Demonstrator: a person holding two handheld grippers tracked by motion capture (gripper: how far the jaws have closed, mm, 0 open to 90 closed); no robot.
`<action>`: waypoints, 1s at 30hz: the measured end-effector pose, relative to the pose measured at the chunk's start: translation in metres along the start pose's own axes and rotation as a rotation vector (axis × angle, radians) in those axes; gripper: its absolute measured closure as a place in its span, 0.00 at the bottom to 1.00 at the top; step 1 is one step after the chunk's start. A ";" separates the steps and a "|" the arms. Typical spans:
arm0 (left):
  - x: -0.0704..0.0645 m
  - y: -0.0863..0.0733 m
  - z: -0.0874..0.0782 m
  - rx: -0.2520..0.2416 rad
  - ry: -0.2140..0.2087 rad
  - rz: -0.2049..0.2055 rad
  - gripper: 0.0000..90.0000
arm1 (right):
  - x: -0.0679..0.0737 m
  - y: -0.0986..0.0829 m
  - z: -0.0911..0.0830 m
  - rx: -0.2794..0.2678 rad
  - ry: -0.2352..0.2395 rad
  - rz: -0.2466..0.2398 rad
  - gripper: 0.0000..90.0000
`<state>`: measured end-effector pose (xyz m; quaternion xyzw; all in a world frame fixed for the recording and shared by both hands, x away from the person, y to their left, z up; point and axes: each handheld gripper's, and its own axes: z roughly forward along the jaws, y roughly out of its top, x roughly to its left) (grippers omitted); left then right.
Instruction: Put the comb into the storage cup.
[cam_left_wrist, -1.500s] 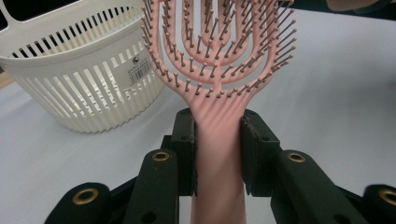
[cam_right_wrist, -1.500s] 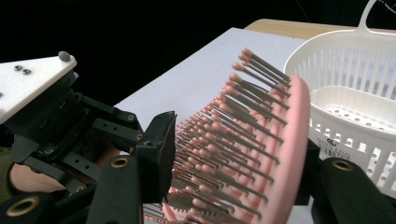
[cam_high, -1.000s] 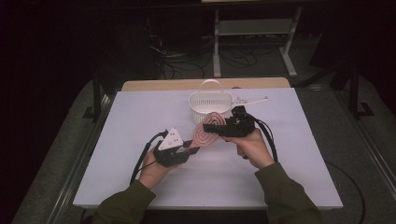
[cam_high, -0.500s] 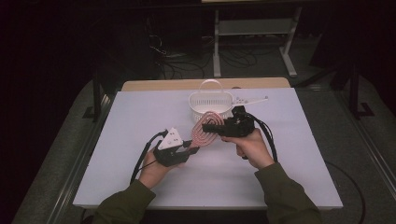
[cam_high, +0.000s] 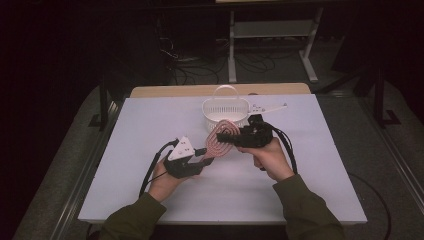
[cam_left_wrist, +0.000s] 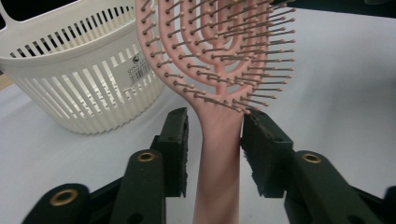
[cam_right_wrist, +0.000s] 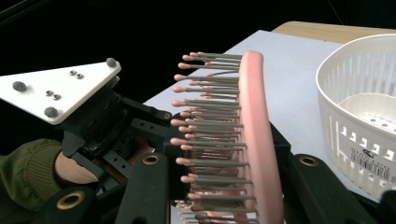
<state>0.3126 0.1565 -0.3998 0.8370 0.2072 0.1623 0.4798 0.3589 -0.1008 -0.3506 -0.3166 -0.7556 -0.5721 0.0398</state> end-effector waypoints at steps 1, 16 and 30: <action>0.000 0.000 0.000 -0.002 0.000 0.000 0.66 | 0.000 0.000 0.000 0.000 0.001 -0.001 0.70; 0.003 0.000 -0.002 -0.020 -0.025 -0.034 0.47 | -0.001 0.001 -0.006 -0.013 -0.017 -0.011 0.69; 0.017 -0.005 -0.021 0.002 -0.057 -0.085 0.17 | -0.005 0.002 -0.013 -0.031 -0.032 -0.007 0.70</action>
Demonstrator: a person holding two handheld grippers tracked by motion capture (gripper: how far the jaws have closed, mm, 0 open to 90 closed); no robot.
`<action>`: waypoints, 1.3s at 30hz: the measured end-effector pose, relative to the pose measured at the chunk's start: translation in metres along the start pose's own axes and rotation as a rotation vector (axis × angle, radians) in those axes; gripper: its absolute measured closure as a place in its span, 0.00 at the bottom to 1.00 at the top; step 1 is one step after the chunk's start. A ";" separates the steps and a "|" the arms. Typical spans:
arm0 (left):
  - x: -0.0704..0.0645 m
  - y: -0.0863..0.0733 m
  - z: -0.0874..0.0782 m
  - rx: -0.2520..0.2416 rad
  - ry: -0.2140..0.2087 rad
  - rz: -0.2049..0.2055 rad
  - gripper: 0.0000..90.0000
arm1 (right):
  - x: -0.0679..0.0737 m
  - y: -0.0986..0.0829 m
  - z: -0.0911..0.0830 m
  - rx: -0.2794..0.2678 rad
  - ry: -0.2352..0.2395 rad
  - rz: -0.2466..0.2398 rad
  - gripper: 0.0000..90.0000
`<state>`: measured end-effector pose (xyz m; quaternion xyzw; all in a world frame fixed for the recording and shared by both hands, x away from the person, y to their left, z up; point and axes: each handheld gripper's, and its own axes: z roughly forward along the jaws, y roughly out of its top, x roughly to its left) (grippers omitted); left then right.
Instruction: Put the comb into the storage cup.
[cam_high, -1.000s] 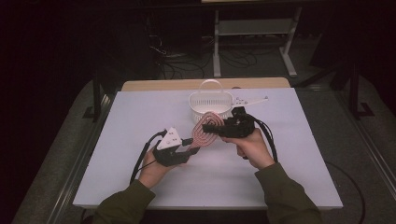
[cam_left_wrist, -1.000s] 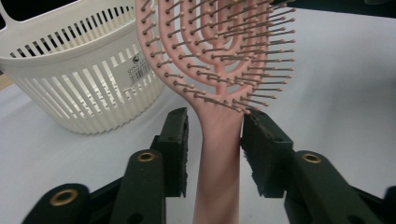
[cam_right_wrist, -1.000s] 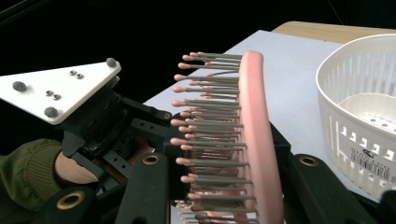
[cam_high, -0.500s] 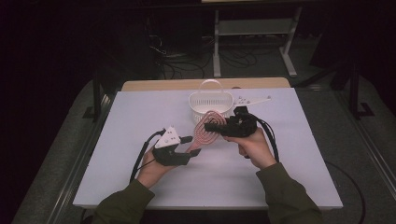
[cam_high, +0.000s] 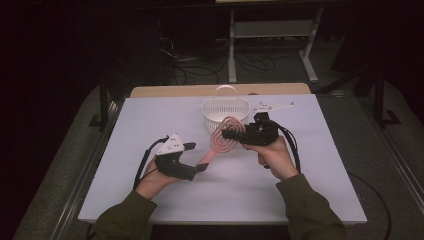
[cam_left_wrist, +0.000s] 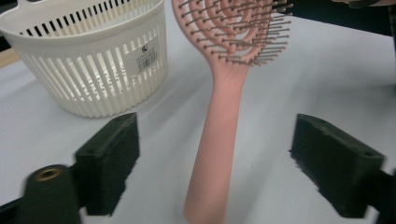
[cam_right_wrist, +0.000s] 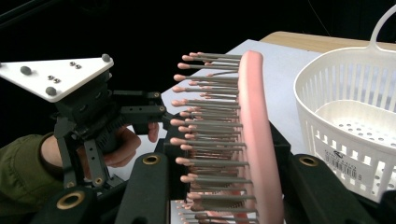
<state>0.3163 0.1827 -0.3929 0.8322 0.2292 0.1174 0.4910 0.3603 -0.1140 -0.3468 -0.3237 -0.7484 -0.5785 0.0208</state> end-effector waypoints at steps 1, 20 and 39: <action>0.001 -0.001 -0.002 -0.002 -0.003 -0.001 0.16 | 0.000 0.000 0.000 -0.001 -0.003 0.000 0.70; 0.018 -0.044 -0.038 0.023 0.014 -0.034 0.00 | -0.002 -0.001 -0.002 -0.006 -0.011 0.009 0.70; 0.020 -0.065 -0.051 0.042 0.010 -0.064 0.00 | -0.004 0.002 -0.006 -0.029 -0.023 0.014 0.70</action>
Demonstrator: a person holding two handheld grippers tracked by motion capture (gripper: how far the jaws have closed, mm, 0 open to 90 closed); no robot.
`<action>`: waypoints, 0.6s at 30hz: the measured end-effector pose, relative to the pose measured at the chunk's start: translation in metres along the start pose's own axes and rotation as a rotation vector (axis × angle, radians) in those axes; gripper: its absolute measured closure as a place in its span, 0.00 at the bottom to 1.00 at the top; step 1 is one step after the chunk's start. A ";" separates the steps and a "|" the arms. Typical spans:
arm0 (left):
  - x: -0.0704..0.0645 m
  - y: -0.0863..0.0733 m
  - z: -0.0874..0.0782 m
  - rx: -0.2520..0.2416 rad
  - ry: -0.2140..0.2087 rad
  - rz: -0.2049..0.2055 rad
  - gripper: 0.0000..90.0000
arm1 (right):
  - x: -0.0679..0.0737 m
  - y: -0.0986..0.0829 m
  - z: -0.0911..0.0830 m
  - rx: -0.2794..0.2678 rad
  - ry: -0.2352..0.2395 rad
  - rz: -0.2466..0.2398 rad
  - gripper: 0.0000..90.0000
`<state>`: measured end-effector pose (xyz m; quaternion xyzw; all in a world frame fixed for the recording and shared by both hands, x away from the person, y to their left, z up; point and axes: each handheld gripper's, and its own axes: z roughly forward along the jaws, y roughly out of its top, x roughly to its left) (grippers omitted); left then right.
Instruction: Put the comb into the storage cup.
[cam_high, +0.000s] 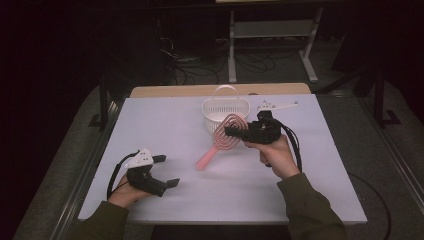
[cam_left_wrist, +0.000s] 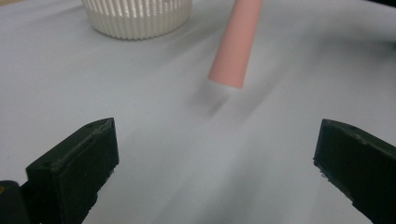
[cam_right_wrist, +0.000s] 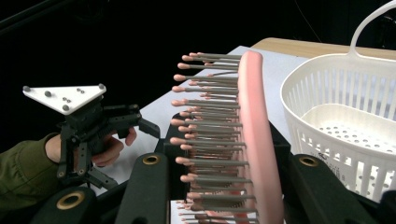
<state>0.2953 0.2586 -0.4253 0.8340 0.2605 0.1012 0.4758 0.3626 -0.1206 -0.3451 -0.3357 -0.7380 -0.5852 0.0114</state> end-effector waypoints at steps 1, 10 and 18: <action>-0.001 0.000 0.001 0.014 0.005 0.008 0.00 | 0.000 0.000 0.000 -0.001 -0.001 0.001 0.69; -0.004 0.001 0.002 0.031 0.017 0.050 0.00 | -0.004 0.005 -0.007 -0.017 -0.013 0.007 0.70; -0.005 0.000 0.002 0.036 0.043 0.044 0.00 | -0.008 0.012 -0.011 -0.044 -0.010 0.020 0.70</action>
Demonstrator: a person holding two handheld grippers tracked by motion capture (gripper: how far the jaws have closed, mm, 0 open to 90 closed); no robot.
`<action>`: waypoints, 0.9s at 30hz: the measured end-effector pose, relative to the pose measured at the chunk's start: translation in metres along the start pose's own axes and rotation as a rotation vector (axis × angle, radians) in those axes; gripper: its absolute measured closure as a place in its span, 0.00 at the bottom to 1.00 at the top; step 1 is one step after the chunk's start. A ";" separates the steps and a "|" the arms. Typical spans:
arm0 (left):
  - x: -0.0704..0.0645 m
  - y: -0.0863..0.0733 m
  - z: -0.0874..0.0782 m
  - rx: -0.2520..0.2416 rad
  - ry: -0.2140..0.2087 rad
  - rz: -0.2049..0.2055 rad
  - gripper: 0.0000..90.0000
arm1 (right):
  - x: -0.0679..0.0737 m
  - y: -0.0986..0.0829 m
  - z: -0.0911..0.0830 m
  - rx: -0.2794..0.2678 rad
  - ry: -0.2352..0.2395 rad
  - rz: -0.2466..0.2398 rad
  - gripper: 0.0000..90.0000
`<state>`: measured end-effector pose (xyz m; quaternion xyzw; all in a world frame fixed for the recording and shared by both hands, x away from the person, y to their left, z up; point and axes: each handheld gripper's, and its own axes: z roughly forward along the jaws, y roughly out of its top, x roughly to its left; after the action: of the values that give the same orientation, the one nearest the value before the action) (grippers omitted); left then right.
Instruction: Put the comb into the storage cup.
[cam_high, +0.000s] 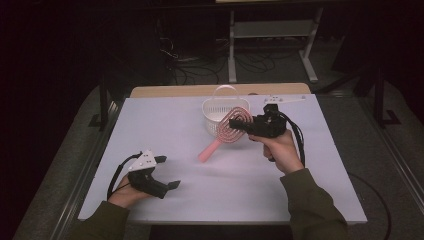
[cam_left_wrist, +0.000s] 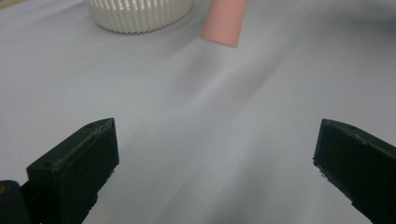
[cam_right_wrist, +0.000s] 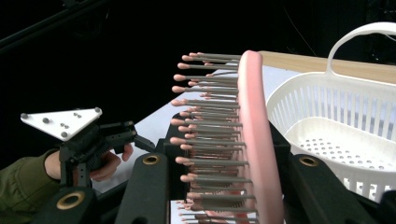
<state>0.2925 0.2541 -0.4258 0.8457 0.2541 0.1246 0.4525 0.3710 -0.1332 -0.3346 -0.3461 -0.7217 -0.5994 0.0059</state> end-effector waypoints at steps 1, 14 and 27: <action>0.000 0.000 0.000 0.001 0.000 -0.001 0.00 | 0.000 0.001 0.000 -0.001 0.000 0.001 0.69; 0.000 0.000 -0.001 -0.003 0.008 0.006 0.00 | -0.004 0.019 -0.004 -0.051 -0.006 0.008 0.69; 0.001 -0.001 -0.002 -0.002 0.011 -0.005 0.01 | -0.009 0.042 -0.011 -0.098 -0.018 0.021 0.70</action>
<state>0.2921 0.2563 -0.4254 0.8438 0.2586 0.1283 0.4524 0.3943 -0.1455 -0.2987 -0.3590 -0.6877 -0.6309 -0.0113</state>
